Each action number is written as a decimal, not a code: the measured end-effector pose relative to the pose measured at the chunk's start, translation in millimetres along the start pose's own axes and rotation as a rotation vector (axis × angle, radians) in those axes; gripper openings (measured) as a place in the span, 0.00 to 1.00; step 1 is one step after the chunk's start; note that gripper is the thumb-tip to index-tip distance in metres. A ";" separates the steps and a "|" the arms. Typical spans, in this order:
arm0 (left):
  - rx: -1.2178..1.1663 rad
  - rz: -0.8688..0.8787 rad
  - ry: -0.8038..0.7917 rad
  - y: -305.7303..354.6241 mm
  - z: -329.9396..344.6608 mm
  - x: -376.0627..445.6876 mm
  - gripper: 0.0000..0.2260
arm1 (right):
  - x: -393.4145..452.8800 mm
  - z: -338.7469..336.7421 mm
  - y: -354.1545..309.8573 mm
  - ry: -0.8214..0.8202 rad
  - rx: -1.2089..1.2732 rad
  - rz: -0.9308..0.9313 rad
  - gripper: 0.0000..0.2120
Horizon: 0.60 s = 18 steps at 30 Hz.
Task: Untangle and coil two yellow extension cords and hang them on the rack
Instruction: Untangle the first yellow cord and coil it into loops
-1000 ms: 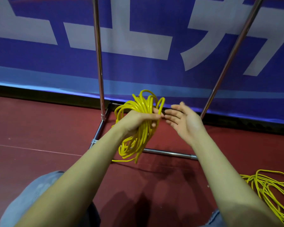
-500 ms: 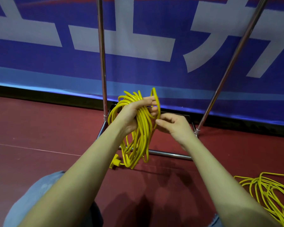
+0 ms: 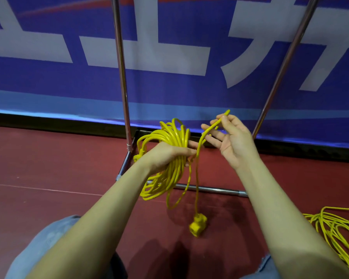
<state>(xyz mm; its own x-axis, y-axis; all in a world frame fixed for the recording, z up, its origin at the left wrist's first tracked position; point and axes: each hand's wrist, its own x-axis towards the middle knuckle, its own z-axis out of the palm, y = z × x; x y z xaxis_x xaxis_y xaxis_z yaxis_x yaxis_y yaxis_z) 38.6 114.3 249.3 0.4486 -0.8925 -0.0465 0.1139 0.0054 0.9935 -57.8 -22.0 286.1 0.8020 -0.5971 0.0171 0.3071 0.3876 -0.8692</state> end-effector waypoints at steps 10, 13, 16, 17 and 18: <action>-0.347 0.026 0.109 -0.2 24.8 12.4 0.04 | -3.0 -23.3 -2.6 0.020 -0.126 0.039 0.06; -0.525 0.025 0.197 4.8 16.7 18.7 0.05 | -7.3 -31.3 11.1 -0.057 -0.420 0.211 0.06; -0.594 0.019 0.270 7.4 7.6 20.3 0.01 | -11.4 -29.3 30.1 -0.227 -0.577 0.413 0.08; -0.600 0.020 0.283 7.1 5.1 19.9 0.01 | -11.6 -28.2 35.1 -0.282 -0.589 0.443 0.09; -0.605 0.019 0.287 6.7 2.4 19.7 0.02 | -11.3 -27.0 38.2 -0.323 -0.610 0.441 0.08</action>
<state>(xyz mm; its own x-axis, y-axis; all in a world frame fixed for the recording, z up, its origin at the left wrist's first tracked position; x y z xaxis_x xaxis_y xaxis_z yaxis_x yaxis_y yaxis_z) 46.1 95.6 255.3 0.6639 -0.7348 -0.1389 0.5431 0.3462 0.7650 -69.0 -19.4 239.4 0.9204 -0.2116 -0.3287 -0.3293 0.0334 -0.9436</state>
